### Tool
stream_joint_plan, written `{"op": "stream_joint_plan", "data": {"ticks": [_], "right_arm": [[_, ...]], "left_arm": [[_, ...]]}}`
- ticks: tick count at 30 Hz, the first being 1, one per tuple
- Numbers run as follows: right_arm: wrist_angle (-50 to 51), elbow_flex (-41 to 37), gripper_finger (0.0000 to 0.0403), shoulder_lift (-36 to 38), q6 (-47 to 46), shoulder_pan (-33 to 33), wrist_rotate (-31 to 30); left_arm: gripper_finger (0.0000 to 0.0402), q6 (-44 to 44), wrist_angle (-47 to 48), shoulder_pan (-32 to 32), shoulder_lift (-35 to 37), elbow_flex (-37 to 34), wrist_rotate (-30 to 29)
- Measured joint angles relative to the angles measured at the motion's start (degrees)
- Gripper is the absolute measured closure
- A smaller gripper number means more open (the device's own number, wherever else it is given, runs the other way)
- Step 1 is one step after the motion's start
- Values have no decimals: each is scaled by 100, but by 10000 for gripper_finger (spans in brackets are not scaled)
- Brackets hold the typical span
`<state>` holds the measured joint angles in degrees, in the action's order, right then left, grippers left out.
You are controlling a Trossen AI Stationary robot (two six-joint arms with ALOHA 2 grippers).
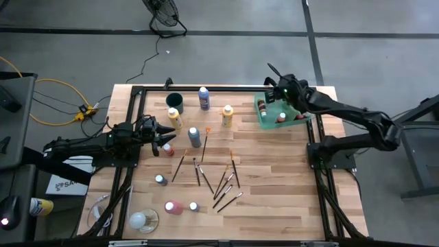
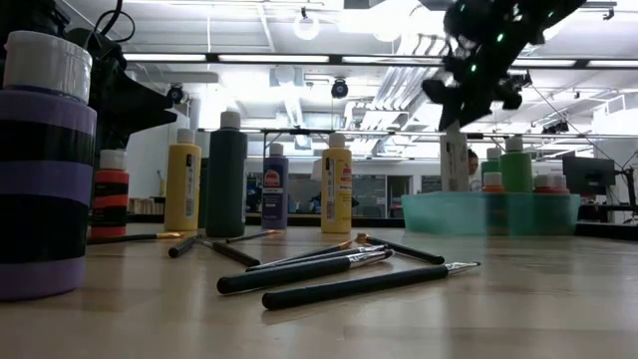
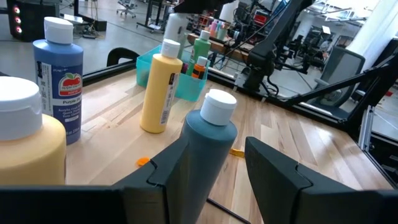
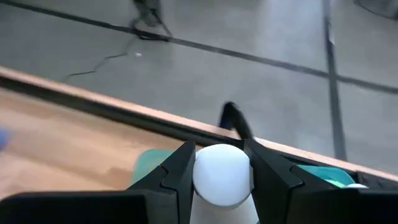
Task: Pick & Place Paint Supplies
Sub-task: Put the big white paint bottle into the green bin
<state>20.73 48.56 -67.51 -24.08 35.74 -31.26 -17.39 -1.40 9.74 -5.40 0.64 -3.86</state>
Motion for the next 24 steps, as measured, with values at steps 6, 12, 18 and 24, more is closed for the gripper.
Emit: {"op": "stream_joint_plan", "data": {"ticks": [6,12,18,24], "right_arm": [[-533,0,288,-643,-36,523,-12],[-660,4,288,-1103,-634,853,-30],[-598,19,289,-1149,-788,941,-162],[-251,-4,286,-967,-784,943,-496]], "left_arm": [[250,0,0,0,0,0,0],[250,0,-1,0,1,0,0],[250,0,-1,0,-1,0,0],[250,0,-1,0,0,0,0]]}}
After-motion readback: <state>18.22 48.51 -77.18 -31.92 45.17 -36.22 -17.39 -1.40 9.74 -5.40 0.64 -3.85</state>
